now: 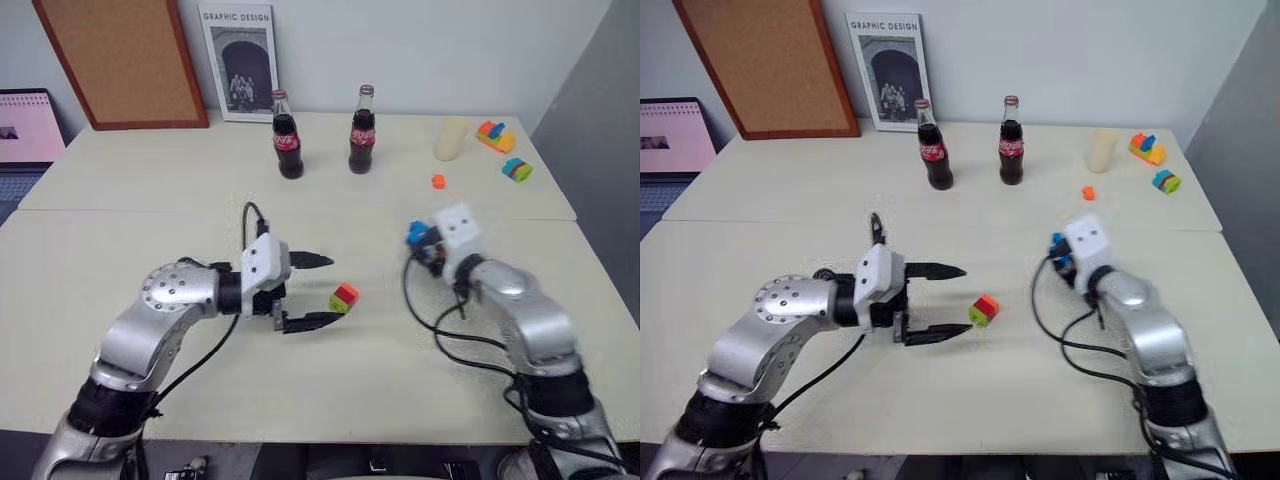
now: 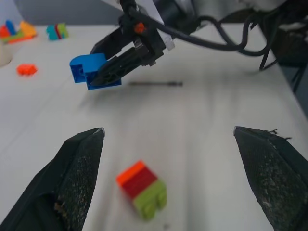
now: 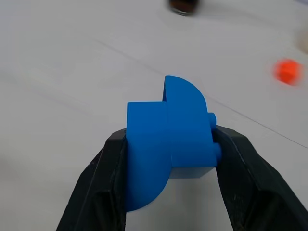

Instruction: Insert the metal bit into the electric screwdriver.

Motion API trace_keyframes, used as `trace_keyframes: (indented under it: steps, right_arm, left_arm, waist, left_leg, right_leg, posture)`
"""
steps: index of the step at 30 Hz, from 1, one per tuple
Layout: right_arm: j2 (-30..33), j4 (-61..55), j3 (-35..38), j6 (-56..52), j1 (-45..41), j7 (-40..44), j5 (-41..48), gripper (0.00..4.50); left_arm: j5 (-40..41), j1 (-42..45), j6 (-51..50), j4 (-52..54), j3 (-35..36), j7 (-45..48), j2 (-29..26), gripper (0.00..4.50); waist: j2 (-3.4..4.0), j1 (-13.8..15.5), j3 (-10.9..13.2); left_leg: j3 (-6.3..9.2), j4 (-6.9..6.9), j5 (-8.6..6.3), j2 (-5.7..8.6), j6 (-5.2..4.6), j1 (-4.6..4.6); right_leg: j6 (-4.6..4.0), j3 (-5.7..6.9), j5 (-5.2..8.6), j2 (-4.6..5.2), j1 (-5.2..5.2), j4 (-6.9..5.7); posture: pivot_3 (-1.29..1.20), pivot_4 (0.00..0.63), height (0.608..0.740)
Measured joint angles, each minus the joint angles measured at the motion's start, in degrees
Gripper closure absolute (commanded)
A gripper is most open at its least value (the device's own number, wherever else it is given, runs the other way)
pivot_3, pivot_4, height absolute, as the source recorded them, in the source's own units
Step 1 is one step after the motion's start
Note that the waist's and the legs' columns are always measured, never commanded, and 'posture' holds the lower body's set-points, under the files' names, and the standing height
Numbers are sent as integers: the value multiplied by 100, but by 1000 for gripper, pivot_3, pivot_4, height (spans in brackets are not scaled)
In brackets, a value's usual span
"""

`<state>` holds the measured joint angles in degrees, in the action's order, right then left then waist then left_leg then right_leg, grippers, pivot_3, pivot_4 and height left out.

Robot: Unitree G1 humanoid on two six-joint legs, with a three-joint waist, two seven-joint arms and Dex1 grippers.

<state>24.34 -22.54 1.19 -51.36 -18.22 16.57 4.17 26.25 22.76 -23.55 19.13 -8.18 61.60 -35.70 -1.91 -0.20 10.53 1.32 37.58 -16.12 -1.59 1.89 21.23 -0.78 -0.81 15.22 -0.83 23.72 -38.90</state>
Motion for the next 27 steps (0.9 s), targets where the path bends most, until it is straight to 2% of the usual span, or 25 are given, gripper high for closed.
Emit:
trace_keyframes:
  steps: [5, 10, 14, 16, 17, 18, 20, 21, 23, 24, 27]
  right_arm:
    - [252, 265, 1224, 291, 753, -448, -203, 2401]
    - [99, 1008, 1876, 589, 519, -788, -166, 2401]
    - [-14, 1473, 2135, 627, 324, -922, -4, 2401]
    - [-62, 1587, 2237, 627, 302, -941, 102, 1683]
    - [-70, 1623, 2260, 626, 302, -945, 150, 1634]
    - [-104, 1620, 2321, 614, 302, -950, 200, 1197]
    - [-141, 1591, 2408, 584, 307, -952, 316, 892]
    - [-148, 1562, 2443, 563, 312, -951, 376, 560]
    - [-148, 1416, 2459, 496, 349, -947, 415, 171]
    - [-148, 1296, 2461, 443, 380, -944, 433, 11]
    - [-86, 608, 2448, 240, 589, -920, 498, 11]
  left_arm:
    - [-341, 769, 216, -625, -704, -72, 930, 0]
    - [-776, 1257, 498, -1018, -1174, -156, 1480, 0]
    - [-1010, 1347, 715, -1215, -1268, -140, 1584, 0]
    - [-1119, 1405, 790, -1341, -1289, -149, 1637, 0]
    - [-1137, 1412, 803, -1357, -1289, -146, 1669, 0]
    - [-1191, 1428, 848, -1395, -1314, -133, 1692, 0]
    - [-1302, 1487, 921, -1487, -1382, -117, 1689, 0]
    - [-1340, 1498, 928, -1510, -1390, -117, 1691, 0]
    - [-1350, 1500, 924, -1517, -1390, -119, 1696, 0]
    - [-1349, 1500, 921, -1516, -1390, -118, 1693, 0]
    - [-1344, 1500, 895, -1509, -1369, -116, 1614, 0]
  waist:
    - [5, -13, -1]
    - [9, -197, -4]
    - [27, -197, -10]
    - [32, -182, -10]
    - [32, -179, -10]
    - [34, -179, -9]
    - [34, -176, -9]
    - [34, -174, -9]
    - [34, -169, -9]
    - [35, -166, -9]
    - [39, -161, -8]
  left_leg:
    - [-8, 33, 0, 6, -1, 18]
    - [-13, 33, 0, 8, -1, 9]
    - [-17, 26, 1, -5, -2, 0]
    - [-17, 26, 1, -6, -2, 1]
    - [-20, 26, 1, -6, -2, 2]
    - [-26, 27, 1, -4, -2, 3]
    - [-32, 29, 1, 1, -2, 5]
    - [-34, 29, 1, 2, -2, 5]
    - [-35, 30, 1, 1, -2, 8]
    - [-34, 30, 1, 0, -2, 9]
    - [-28, 29, 1, 0, -2, 13]
  right_leg:
    - [8, -3, -5, -3, 1, -5]
    - [3, -24, -19, -26, -6, -11]
    - [-4, -14, -21, -56, -9, -17]
    - [-4, -15, -21, -59, -9, -16]
    - [-4, -18, -21, -59, -9, -15]
    - [-4, -23, -21, -57, -9, -13]
    - [-3, -27, -21, -56, -9, -10]
    - [-3, -29, -21, -55, -9, -9]
    - [-2, -30, -20, -54, -9, -7]
    - [-1, -30, -20, -53, -8, -7]
    - [0, -24, -19, -53, -7, -7]
  posture:
    - [0, 150, 740]
    - [0, 150, 740]
    - [0, 150, 740]
    - [0, 150, 740]
    - [0, 150, 740]
    - [0, 150, 740]
    - [0, 150, 740]
    - [0, 150, 740]
    - [0, 150, 740]
    - [0, 150, 740]
    - [0, 150, 740]
